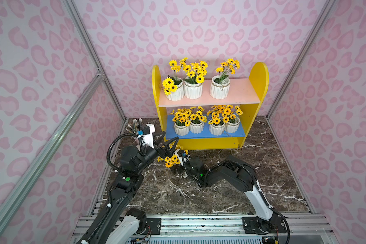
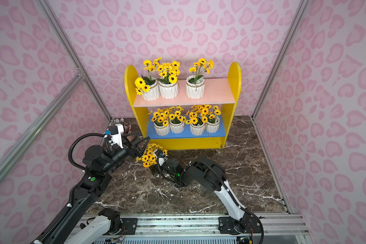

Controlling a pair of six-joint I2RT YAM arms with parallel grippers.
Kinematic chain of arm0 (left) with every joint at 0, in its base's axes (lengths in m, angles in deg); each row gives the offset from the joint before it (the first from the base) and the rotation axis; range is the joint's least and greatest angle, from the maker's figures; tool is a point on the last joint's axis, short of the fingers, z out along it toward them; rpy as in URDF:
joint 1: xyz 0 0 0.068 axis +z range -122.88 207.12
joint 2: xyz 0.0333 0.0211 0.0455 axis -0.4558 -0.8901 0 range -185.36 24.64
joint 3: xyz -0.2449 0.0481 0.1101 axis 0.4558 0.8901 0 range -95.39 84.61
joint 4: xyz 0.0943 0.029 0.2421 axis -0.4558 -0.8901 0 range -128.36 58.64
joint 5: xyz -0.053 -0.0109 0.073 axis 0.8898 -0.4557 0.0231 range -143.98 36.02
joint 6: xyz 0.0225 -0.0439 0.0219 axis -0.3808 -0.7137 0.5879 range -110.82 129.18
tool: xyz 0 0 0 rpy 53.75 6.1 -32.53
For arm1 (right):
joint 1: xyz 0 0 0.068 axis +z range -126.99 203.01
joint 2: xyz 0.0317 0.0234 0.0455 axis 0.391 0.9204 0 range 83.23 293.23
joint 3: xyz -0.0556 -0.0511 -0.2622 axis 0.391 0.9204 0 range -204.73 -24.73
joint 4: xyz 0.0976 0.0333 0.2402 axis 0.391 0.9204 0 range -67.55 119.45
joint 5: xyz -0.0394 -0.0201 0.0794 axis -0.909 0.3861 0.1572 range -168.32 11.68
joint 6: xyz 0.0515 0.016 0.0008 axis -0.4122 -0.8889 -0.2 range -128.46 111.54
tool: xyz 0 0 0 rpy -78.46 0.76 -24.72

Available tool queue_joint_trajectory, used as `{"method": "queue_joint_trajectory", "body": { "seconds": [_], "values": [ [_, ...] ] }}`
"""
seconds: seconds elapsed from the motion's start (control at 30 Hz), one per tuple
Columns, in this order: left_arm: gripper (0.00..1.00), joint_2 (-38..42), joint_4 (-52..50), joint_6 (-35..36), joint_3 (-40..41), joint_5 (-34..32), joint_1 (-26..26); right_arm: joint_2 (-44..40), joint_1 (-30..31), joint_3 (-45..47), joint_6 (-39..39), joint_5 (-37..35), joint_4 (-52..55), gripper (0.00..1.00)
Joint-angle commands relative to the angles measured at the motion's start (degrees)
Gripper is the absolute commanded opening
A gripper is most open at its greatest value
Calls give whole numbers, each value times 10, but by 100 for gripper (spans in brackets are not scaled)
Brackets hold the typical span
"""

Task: Take the sunflower pots off the shelves
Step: Place the sunflower pot at the center of the board.

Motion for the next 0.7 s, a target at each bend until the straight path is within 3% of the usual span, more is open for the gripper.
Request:
{"method": "queue_joint_trajectory", "body": {
  "seconds": [0.0,0.67],
  "values": [
    [99,4,26,-1,3,-2,0,-15,2,16,14,9,-36,99],
    [97,14,21,1,2,-6,-3,-122,5,133,18,23,-7,100]
  ]
}}
